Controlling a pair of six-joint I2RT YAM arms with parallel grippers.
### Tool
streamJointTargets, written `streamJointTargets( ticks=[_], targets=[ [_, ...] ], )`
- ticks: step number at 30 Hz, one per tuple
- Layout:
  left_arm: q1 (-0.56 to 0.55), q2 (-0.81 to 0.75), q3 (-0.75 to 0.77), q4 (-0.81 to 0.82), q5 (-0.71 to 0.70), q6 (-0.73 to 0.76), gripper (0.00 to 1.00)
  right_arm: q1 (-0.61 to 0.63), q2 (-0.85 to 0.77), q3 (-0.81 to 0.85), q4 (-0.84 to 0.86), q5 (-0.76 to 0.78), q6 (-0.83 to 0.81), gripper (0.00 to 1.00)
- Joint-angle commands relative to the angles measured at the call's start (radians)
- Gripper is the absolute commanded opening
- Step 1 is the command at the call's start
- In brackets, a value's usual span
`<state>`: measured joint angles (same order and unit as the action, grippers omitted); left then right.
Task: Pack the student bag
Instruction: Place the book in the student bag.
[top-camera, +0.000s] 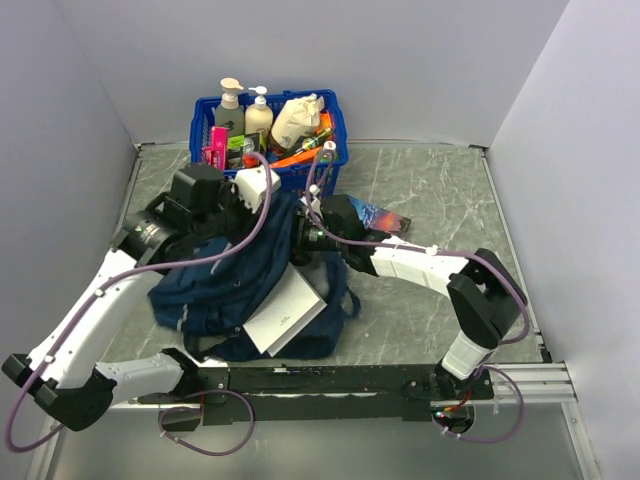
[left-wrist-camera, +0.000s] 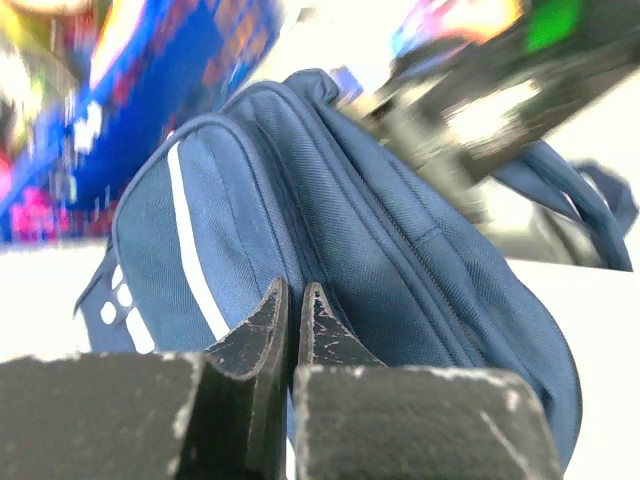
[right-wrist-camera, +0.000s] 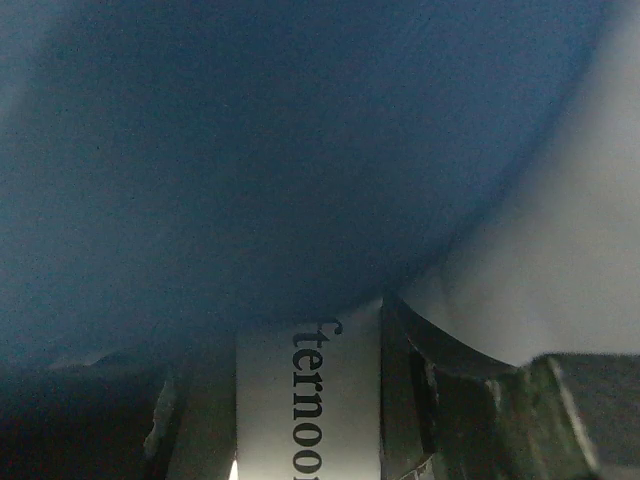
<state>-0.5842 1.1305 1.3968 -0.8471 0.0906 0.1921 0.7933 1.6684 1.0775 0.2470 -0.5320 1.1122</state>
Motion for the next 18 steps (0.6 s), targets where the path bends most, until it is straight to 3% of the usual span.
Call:
streamJointTargets(
  ticks=[1,5,11,13,18],
  targets=[
    [-0.098,-0.024,0.231,0.217,0.308,0.069,0.01,-0.038,-0.081,-0.050,0.083,-0.022,0.052,0.00],
    [-0.112,-0.054,0.214,0.158,0.431,0.119,0.01,-0.080,-0.162,-0.093,0.035,0.041,0.060,0.00],
    [-0.115,-0.138,0.062,0.180,0.376,0.121,0.01,-0.138,-0.335,-0.209,0.002,0.223,0.090,0.00],
    [-0.114,-0.155,0.018,0.192,0.331,0.109,0.01,-0.140,-0.407,-0.244,-0.052,0.358,0.107,0.00],
    [-0.114,-0.189,-0.038,0.220,0.359,0.102,0.01,-0.143,-0.435,-0.245,-0.158,0.528,0.130,0.00]
  ],
)
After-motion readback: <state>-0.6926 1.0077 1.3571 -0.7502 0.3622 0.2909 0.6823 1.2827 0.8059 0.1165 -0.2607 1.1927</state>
